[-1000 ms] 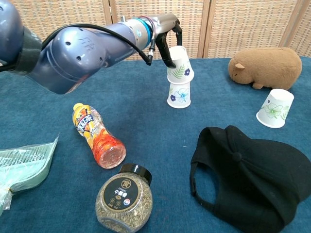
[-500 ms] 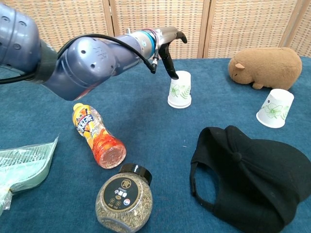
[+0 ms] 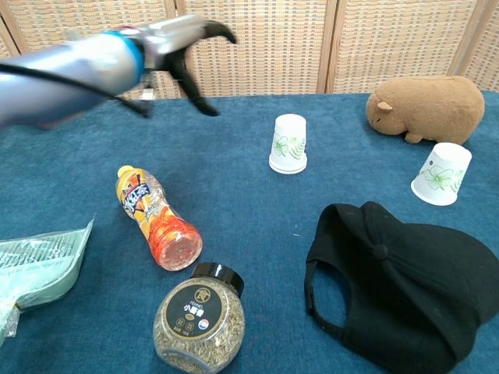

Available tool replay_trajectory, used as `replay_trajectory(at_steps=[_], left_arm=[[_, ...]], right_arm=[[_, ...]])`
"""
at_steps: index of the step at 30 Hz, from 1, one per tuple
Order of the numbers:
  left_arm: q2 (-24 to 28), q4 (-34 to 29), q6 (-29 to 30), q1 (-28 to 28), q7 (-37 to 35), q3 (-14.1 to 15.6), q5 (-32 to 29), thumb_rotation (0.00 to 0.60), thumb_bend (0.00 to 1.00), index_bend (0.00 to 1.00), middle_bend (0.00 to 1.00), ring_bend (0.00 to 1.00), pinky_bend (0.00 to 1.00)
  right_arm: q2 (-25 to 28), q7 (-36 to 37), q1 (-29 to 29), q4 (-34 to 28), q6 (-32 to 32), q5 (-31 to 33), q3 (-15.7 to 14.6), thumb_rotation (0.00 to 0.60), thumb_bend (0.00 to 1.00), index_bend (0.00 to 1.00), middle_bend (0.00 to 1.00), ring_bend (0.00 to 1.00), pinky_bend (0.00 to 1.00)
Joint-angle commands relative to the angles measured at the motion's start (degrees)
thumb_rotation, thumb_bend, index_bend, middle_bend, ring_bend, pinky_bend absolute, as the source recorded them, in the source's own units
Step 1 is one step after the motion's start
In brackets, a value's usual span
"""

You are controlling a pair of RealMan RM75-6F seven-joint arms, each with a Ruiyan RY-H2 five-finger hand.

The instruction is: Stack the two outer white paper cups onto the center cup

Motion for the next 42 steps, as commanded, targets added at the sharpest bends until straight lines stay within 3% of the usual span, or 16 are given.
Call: replay_trajectory(at_steps=[1, 10, 16, 25, 32, 42], left_arm=[[11.73, -14.3, 11.01, 11.62, 2.91, 7.96, 4.65, 0.6, 0.05, 0.12, 0.0, 0.0, 0.0], [19.55, -20.31, 18.48, 24.67, -0.36, 18.37, 12.68, 0.6, 0.05, 0.11, 0.0, 0.0, 0.0], [20.25, -21.08, 21.15, 29.85, -1.36, 20.9, 15.94, 0.6, 0.05, 0.11, 0.0, 0.0, 0.0], [21.15, -20.53, 22.28, 33.47, -5.0, 19.98, 19.86, 0.6, 0.05, 0.11, 0.0, 0.0, 0.0], [21.95, -19.69, 19.21, 34.27, -6.6, 18.93, 20.56, 0.6, 0.05, 0.11, 0.0, 0.0, 0.0], [22.02, -18.93, 16.83, 35.04, -7.61, 17.36, 21.68, 0.6, 0.05, 0.13, 0.0, 0.0, 0.0]], right_arm=[[-0.37, -0.8, 0.55, -0.08, -0.04, 0.4, 0.66, 0.6, 0.12, 0.16, 0.0, 0.0, 0.0], [0.0, -7.69, 5.39, -3.64, -2.32, 0.72, 3.61, 0.6, 0.12, 0.25, 0.0, 0.0, 0.02], [-0.84, -14.21, 9.74, -6.11, -5.26, 2.28, 5.39, 0.6, 0.13, 0.3, 0.0, 0.0, 0.04], [-4.0, -22.87, 16.14, -5.73, -12.67, 9.14, 6.6, 0.6, 0.15, 0.29, 0.0, 0.0, 0.04], [-7.44, -28.74, 20.73, -0.16, -19.03, 17.49, 6.47, 0.6, 0.19, 0.31, 0.0, 0.0, 0.04], [-9.65, -31.49, 23.3, 5.59, -22.49, 23.1, 5.3, 0.6, 0.21, 0.35, 0.02, 0.0, 0.04]])
